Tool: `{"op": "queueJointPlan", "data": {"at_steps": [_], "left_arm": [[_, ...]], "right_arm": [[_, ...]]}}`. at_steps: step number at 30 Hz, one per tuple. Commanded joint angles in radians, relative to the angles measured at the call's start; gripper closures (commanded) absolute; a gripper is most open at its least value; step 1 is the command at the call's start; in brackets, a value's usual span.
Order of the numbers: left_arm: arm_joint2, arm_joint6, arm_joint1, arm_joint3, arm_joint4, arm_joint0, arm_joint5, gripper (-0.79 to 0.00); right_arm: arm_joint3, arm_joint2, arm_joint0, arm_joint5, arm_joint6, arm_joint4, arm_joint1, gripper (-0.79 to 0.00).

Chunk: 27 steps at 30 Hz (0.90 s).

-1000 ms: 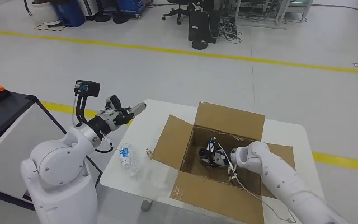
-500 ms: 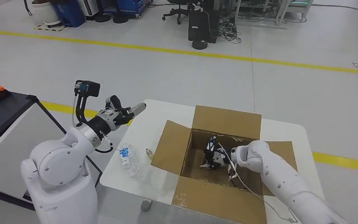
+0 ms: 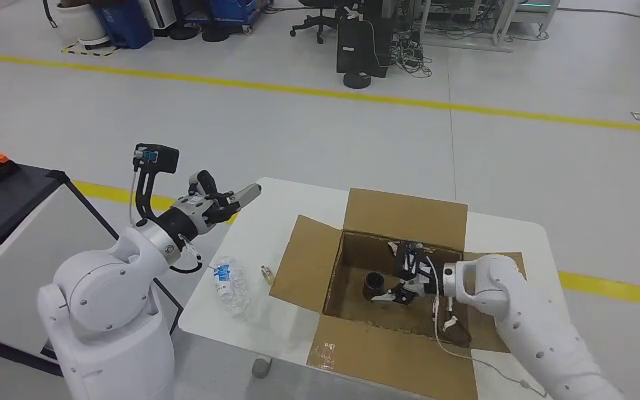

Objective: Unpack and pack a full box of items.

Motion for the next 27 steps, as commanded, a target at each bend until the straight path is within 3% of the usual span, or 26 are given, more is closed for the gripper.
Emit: {"op": "queueJointPlan", "data": {"at_steps": [1,8,17,27], "left_arm": [[0.000,0.000,0.000,0.000,0.000,0.000,0.000,-0.785],[0.000,0.000,0.000,0.000,0.000,0.000,0.000,-0.785],[0.000,0.000,0.000,0.000,0.000,0.000,0.000,-0.785],[0.000,0.000,0.000,0.000,0.000,0.000,0.000,-0.785]], "right_arm": [[-0.036,0.078,-0.051,-0.016,-0.029,0.020,0.019,-0.785],[-0.109,0.227,-0.174,-0.029,-0.059,0.146,0.066,-0.785],[-0.105,0.303,-0.258,-0.029,-0.061,0.314,0.129,-0.785],[-0.105,0.387,-0.344,-0.029,-0.134,0.306,0.188,-0.785]]}}
